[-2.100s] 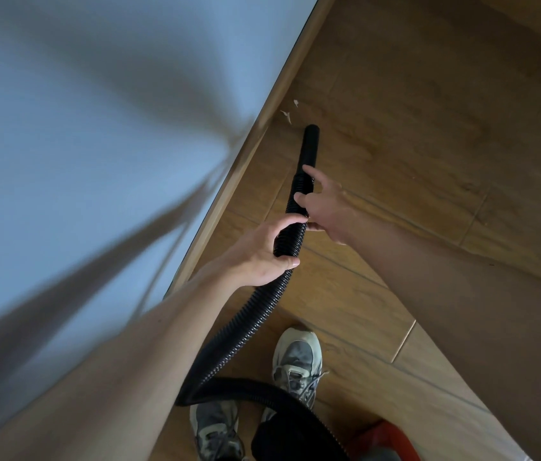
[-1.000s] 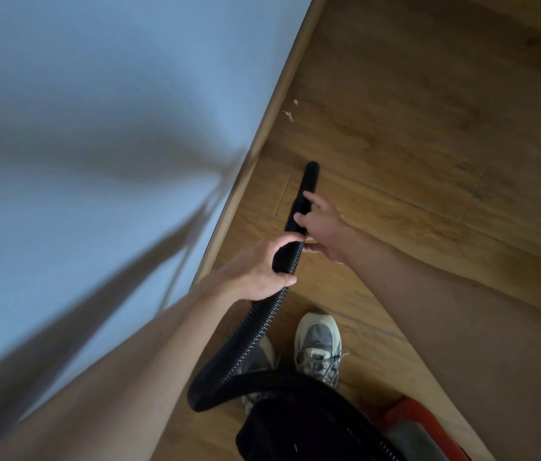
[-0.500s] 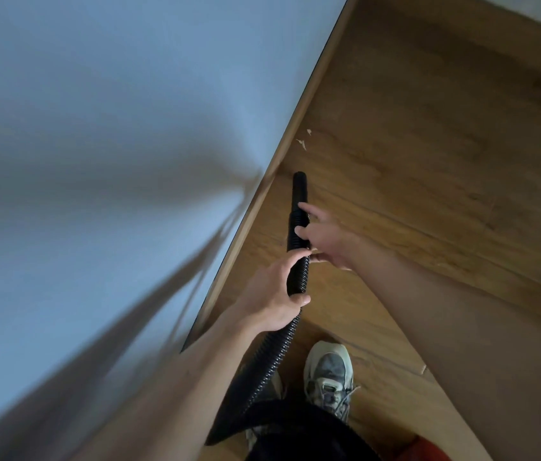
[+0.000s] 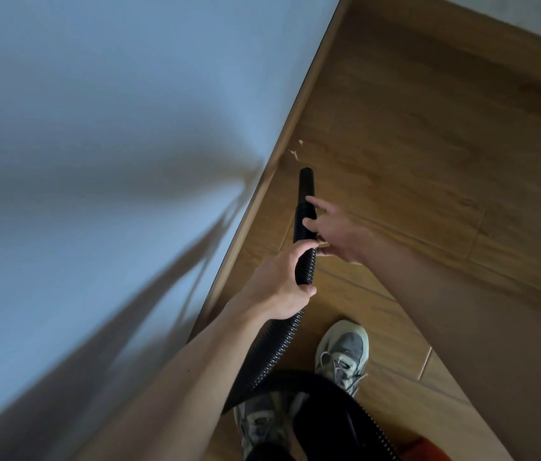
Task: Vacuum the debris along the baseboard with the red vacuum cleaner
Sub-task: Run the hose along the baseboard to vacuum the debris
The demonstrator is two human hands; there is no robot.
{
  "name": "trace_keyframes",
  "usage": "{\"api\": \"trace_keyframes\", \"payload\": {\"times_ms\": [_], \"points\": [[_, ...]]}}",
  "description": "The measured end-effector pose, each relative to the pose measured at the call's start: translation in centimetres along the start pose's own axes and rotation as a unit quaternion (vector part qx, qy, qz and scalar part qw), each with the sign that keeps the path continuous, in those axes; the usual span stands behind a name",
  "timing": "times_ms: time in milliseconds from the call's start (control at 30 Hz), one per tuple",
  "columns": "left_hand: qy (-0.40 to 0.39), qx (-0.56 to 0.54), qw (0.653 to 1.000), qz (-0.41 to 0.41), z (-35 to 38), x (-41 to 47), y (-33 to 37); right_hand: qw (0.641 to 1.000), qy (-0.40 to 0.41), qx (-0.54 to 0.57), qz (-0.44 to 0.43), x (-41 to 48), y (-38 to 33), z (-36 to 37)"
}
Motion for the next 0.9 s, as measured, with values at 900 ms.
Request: {"api": "trace_keyframes", "payload": {"times_ms": [900], "points": [[0.007,-0.016,1.000,0.002,-1.1,1.6,-1.8,1.000,-0.003,-0.005,-0.005,1.7,-0.7,1.2]]}}
Point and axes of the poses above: each hand's wrist, its own x-axis towards the middle knuckle, its own z-axis out of the palm, y = z × x, the point moved 2 cm from there along x, towards the middle knuckle, and after that the axes turned 14 degrees about x, right-handed, at the moved point
